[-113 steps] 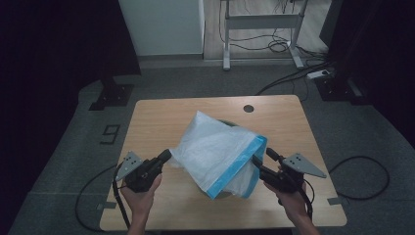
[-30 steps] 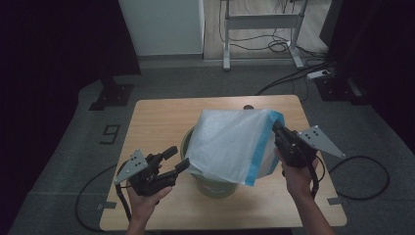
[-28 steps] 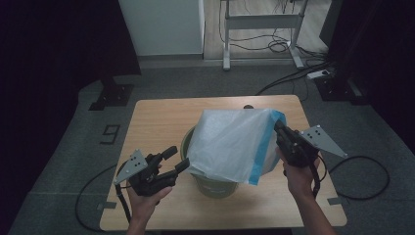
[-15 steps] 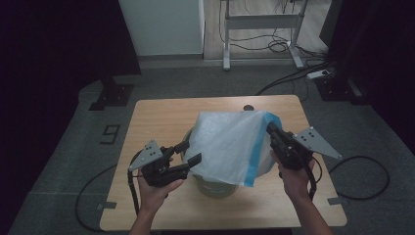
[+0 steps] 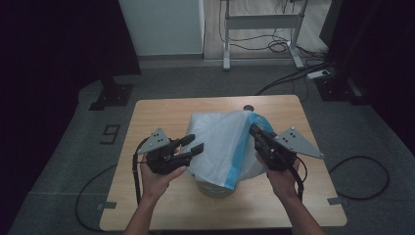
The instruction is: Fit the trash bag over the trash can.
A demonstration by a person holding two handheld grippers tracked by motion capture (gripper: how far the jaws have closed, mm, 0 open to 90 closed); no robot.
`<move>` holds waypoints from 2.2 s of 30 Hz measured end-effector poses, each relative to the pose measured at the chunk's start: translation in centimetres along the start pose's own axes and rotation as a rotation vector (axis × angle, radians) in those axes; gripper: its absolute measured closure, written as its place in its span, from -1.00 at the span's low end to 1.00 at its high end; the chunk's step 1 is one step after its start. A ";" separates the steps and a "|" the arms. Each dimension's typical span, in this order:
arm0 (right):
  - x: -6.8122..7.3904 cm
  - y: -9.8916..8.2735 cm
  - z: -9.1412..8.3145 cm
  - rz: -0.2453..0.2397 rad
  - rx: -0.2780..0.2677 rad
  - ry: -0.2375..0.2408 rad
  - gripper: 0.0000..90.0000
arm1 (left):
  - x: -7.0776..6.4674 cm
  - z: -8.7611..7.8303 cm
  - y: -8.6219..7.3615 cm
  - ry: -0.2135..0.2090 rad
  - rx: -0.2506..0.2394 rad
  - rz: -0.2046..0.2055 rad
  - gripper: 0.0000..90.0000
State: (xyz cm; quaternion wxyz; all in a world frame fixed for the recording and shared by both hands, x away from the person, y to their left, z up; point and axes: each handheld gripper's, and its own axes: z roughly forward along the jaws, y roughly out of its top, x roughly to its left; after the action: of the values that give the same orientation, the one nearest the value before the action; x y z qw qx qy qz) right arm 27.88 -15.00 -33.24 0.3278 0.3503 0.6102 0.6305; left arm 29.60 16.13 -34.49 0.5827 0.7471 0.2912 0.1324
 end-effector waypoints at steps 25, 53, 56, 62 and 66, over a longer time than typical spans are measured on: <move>-2.1 -2.7 -1.0 0.041 0.072 -0.068 0.98 | 1.7 -2.1 -0.1 0.063 -0.265 -0.072 1.00; -3.5 0.8 -1.9 -0.016 0.022 -0.105 0.98 | 2.7 -4.9 -3.0 0.093 -0.367 -0.128 1.00; -3.5 0.0 -1.7 -0.011 0.048 -0.098 0.98 | 3.1 -4.9 -3.3 0.080 -0.363 -0.146 1.00; -4.0 -1.1 -1.8 0.002 0.075 -0.089 0.98 | 3.6 -4.6 -2.7 0.041 -0.360 -0.148 0.74; -4.1 -1.0 -1.9 0.001 0.073 -0.088 0.98 | 3.3 -4.5 -1.7 0.026 -0.334 -0.126 0.43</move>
State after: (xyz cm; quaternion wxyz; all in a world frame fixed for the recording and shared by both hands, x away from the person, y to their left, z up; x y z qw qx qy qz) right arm 28.44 -19.45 -34.39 0.3412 0.3898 0.6174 0.5919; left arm 29.31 21.96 -35.32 0.7019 0.6185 0.3188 0.1519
